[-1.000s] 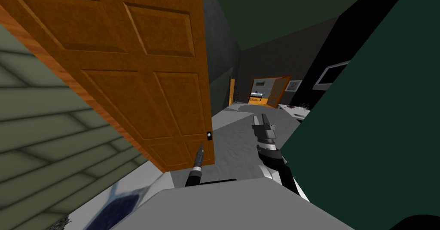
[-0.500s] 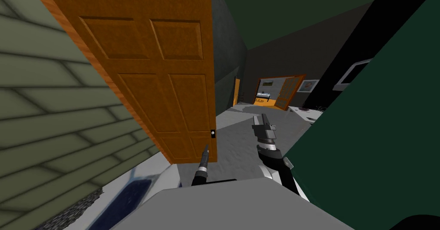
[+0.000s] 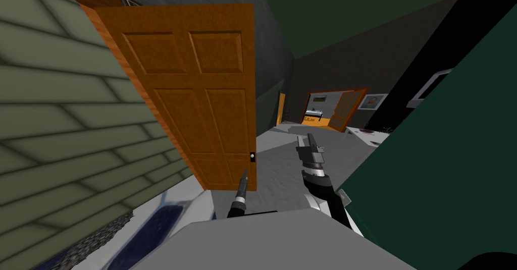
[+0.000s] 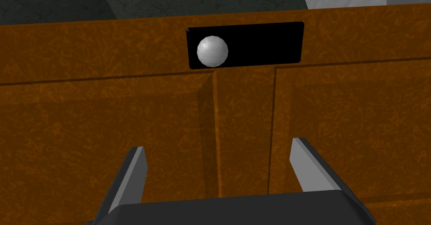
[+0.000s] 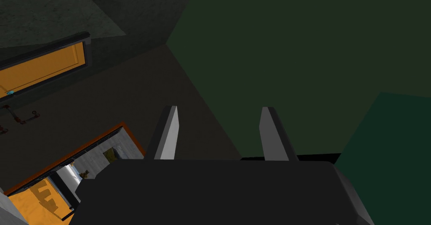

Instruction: Push the door open

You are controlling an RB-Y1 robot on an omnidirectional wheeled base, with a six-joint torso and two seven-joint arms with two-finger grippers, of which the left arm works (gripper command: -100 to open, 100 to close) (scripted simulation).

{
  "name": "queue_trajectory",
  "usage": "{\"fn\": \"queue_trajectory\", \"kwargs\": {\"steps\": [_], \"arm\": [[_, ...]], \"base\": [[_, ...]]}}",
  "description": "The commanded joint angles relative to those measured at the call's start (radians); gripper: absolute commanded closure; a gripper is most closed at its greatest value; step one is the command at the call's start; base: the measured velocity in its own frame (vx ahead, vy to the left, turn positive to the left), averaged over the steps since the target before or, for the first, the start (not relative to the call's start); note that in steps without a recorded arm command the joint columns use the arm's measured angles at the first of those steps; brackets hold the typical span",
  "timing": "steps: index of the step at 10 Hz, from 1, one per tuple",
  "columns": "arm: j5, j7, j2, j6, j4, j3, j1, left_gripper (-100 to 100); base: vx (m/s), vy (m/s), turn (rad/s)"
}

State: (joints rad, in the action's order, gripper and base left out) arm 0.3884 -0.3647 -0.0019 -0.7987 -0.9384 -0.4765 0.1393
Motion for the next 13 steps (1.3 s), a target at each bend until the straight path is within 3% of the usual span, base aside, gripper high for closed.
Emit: {"fn": "queue_trajectory", "kwargs": {"steps": [1,4,7,8,9,10,13], "arm": [[-0.001,0.003,0.019,0.002,0.002,0.005,-0.005,-100],[-0.003,0.010,0.031,0.006,0.012,0.018,-0.019,-100],[-0.006,0.017,0.012,0.010,0.025,0.033,-0.036,-100],[-0.007,0.020,-0.007,0.011,0.029,0.039,-0.043,-100],[-0.006,0.017,0.005,0.015,0.018,0.036,-0.036,-100],[-0.006,0.017,0.005,0.015,0.018,0.036,-0.036,100],[-0.006,0.017,0.005,0.015,0.018,0.036,-0.036,100]], "base": [[0.193,-0.023,-0.006],[0.198,-0.049,-0.013],[0.215,-0.062,-0.018],[0.210,-0.063,-0.018],[0.094,-0.023,0.000],[-0.016,0.002,0.011],[-0.027,0.006,-0.007]]}}
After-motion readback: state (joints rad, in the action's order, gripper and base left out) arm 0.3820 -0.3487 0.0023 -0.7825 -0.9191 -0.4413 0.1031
